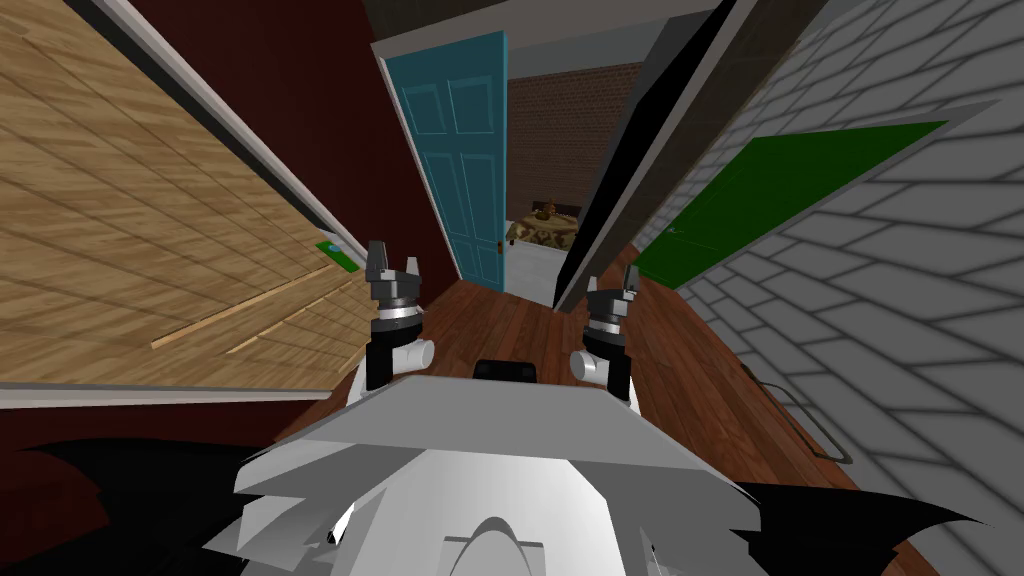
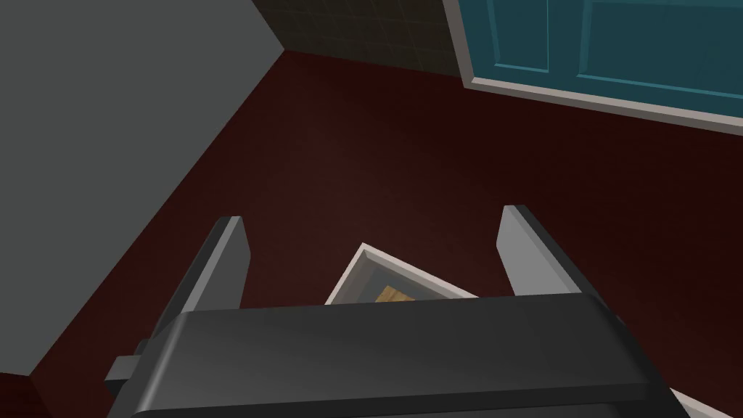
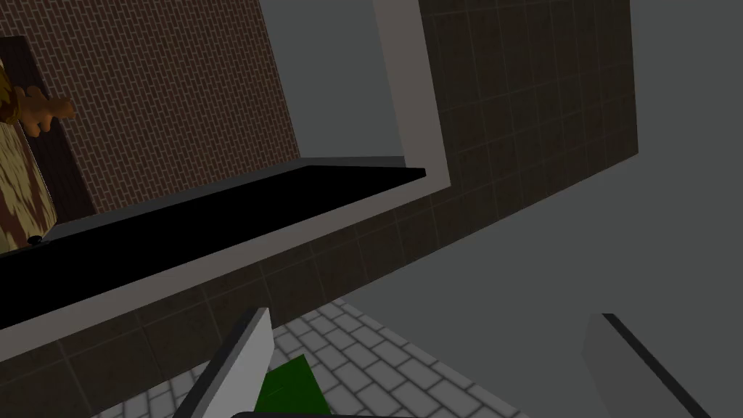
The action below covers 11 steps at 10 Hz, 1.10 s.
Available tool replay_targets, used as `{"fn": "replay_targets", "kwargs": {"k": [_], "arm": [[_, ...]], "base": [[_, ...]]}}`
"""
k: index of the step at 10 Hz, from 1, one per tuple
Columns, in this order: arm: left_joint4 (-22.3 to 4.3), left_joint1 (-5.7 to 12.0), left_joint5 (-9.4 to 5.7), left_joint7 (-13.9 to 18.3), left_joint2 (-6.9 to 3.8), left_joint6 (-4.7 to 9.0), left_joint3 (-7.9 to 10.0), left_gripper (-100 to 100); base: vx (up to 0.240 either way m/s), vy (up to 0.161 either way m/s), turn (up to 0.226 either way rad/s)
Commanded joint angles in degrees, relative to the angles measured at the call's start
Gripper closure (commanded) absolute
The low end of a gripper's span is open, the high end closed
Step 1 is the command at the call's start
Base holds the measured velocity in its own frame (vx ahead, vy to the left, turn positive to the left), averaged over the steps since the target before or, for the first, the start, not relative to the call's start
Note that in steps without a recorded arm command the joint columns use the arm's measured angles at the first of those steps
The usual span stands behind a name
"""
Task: Push the door open
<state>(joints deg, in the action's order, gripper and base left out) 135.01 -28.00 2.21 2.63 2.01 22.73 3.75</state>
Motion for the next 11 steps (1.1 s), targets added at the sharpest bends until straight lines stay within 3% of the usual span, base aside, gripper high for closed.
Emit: {"fn": "replay_targets", "kwargs": {"k": [1,11], "arm": [[-2.0,0.73,0.19,0.2,-0.85,0.47,-0.18,-100],[-14.0,5.22,1.36,1.1,-4.27,3.32,-1.27,-100]], "base": [[-0.004,-0.033,-0.012],[0.118,0.021,-0.006]]}}
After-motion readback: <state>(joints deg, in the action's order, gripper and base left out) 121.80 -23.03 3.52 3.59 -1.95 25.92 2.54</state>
